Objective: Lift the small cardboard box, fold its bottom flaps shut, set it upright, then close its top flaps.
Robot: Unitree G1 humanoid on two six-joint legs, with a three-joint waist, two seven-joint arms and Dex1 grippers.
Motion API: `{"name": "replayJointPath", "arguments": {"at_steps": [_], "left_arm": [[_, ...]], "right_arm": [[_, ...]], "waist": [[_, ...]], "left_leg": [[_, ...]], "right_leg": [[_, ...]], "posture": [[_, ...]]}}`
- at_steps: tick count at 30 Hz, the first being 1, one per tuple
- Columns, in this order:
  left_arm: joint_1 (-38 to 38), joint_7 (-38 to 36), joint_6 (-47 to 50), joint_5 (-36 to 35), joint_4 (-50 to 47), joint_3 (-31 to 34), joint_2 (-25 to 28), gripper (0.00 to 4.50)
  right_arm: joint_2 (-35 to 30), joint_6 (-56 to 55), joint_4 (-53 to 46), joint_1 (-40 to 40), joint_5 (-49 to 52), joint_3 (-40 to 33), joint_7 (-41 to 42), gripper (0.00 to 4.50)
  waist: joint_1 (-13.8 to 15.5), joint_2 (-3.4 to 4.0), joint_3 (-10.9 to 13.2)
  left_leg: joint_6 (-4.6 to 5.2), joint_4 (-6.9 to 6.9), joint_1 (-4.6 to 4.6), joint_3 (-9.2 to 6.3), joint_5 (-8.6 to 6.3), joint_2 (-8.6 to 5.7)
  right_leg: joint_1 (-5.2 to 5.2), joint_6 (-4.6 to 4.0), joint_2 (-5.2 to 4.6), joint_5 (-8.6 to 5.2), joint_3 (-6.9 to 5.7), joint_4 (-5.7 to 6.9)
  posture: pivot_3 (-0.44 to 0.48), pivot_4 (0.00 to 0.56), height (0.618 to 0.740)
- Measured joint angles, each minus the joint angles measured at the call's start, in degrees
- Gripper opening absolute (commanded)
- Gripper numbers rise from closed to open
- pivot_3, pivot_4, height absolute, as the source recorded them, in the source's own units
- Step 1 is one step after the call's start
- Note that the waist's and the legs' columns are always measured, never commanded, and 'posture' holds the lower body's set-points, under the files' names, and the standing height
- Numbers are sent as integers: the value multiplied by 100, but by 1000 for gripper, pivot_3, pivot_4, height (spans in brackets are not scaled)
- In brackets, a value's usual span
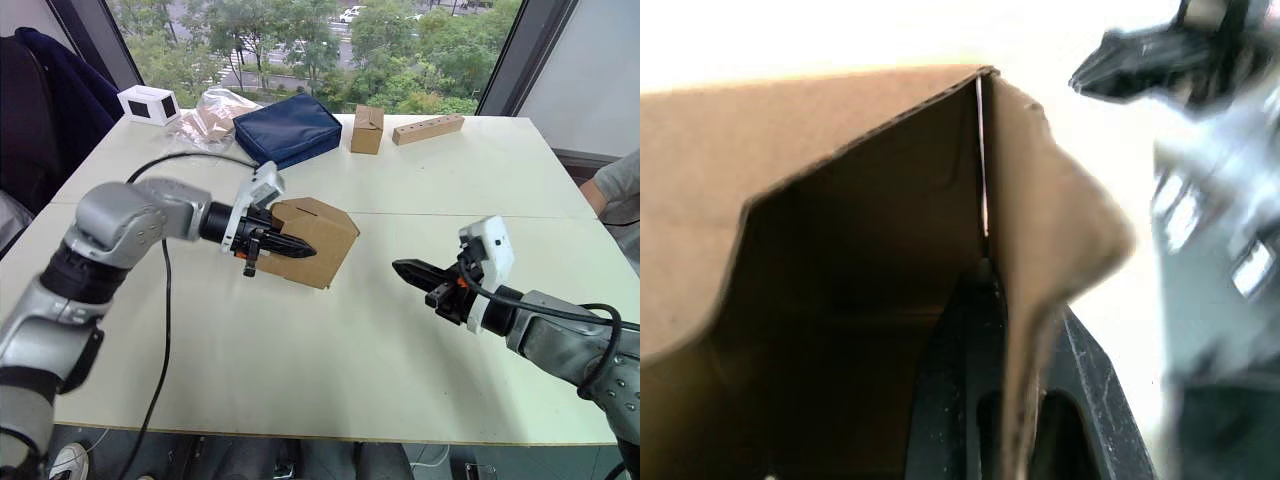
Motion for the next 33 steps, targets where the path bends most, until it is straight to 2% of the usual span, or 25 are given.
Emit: {"name": "replayJointPath", "arguments": {"at_steps": [4,8,11,14,16,17,19,23,26,27,31,33], "left_arm": [[-655,-1154,-1336,1236,829,-905,-208,0],[-1042,-1942,-2079,2004,1607,-1386,-536,0],[-1487,-2310,-2413,2174,1685,-2027,-491,0],[-1780,-2390,-2649,2112,1669,-2635,-422,0],[-1878,-2405,-2630,1994,1681,-2811,-508,0],[-1916,-2408,-2587,1938,1692,-2842,-575,547],[-1979,-2409,-2518,1830,1674,-2862,-655,1086],[-2211,-2409,-2338,1520,1473,-2920,-653,2850],[-2451,-2408,-1987,1131,1248,-2906,-533,3882],[-2532,-2408,-1883,975,1166,-2894,-424,4427],[-2633,-2412,-1648,619,1116,-2651,19,4485],[-2544,-2413,-1555,490,1240,-2313,160,4485]], "right_arm": [[38,9,-70,-118,-94,126,65,50],[112,10,-68,-164,-214,206,81,50],[162,11,-71,-159,-311,279,104,50],[224,11,-117,-123,-371,282,84,50],[280,11,-135,-98,-396,284,48,50],[318,10,-151,-74,-426,286,34,0],[387,10,-236,-32,-444,291,23,0],[432,11,-275,37,-508,296,-19,0],[443,11,-276,38,-527,295,-42,0],[443,11,-277,41,-529,295,-42,0],[442,11,-276,64,-541,279,-37,0],[444,-6,-273,49,-671,272,-16,0]], "waist": [[3,-2,1],[3,-7,4],[-1,-3,3],[-2,-4,4],[-2,-4,4],[6,-5,4],[6,-5,4],[-5,-4,4],[-14,-3,3],[-19,-3,4],[-16,-2,3],[-12,-1,3]], "left_leg": [[6,2,-2,2,-3,0],[12,11,-34,-1,-6,0],[34,73,-105,-11,-19,14],[38,83,-107,-10,-21,12],[38,90,-109,-10,-20,12],[38,91,-109,-11,-20,11],[38,93,-109,-12,-20,10],[39,93,-109,-13,-21,11],[39,93,-107,-14,-21,12],[38,93,-106,-14,-20,13],[36,93,-99,-14,-19,13],[36,93,-98,-12,-19,12]], "right_leg": [[-1,0,-2,0,3,-1],[-25,1,1,1,2,0],[-72,25,21,13,3,20],[-72,27,20,14,7,20],[-71,27,20,14,8,21],[-69,27,20,14,7,21],[-67,29,20,15,8,21],[-68,33,24,17,11,22],[-70,36,27,18,12,28],[-72,37,28,18,13,32],[-73,38,31,18,15,44],[-72,38,31,17,13,44]], "posture": [[0,150,740],[0,150,740],[0,150,740],[0,150,740],[0,150,740],[0,150,740],[0,150,740],[0,150,740],[0,150,740],[0,150,740],[0,150,740],[0,150,740]]}}
